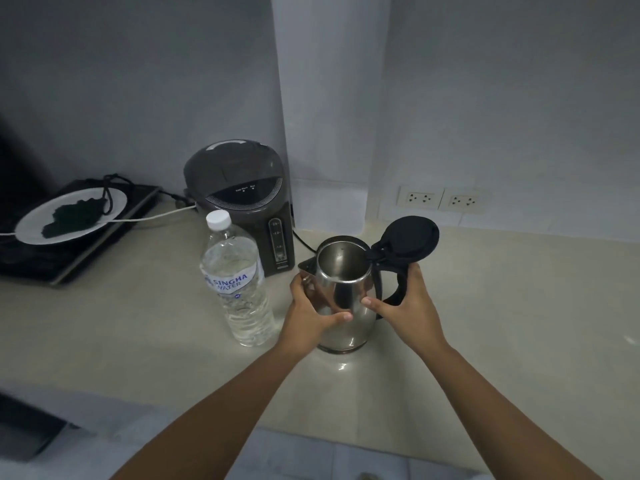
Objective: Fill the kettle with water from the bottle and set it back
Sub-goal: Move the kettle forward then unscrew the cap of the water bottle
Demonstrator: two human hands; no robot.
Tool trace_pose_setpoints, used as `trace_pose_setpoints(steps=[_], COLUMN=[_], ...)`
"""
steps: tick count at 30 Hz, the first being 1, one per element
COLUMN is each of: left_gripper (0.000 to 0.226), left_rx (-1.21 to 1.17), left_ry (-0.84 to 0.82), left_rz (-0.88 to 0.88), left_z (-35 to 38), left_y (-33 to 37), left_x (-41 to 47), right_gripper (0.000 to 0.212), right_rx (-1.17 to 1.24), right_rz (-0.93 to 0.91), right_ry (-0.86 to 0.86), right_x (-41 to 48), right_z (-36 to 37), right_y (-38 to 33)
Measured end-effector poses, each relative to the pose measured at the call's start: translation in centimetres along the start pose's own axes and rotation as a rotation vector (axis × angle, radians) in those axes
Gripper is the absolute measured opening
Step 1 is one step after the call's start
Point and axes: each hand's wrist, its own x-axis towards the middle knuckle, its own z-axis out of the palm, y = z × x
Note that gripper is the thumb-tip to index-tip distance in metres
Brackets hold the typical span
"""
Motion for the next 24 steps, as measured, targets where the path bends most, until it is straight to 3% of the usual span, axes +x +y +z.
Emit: trace_pose_setpoints(steps=[9, 15, 19, 24], left_gripper=[0.115, 0.105, 0.071, 0.027], left_rx=[-0.056, 0.1, 0.211, 0.231], left_ry=[-0.079, -0.076, 0.008, 0.228], left_rz=[0.036, 0.116, 0.148, 0.207], left_z=[-0.8, -1.6, -3.2, -6.7], left_y=[-1.0, -1.5, -3.1, -5.2], left_x=[-0.4, -1.0, -2.2, -4.3], right_gripper=[0.114, 0.088, 0.068, 0.044], right_rx=[-0.101, -0.317, -0.291, -0.267], right_rz=[0.013, 0.0, 0.004, -0.192], right_ry=[0.02, 0.0, 0.018, 0.184], right_x=[-1.3, -3.4, -5.4, -6.5], right_z=[0.9, 1.8, 2.2, 3.6], right_y=[-0.3, 0.2, -0.7, -3.8])
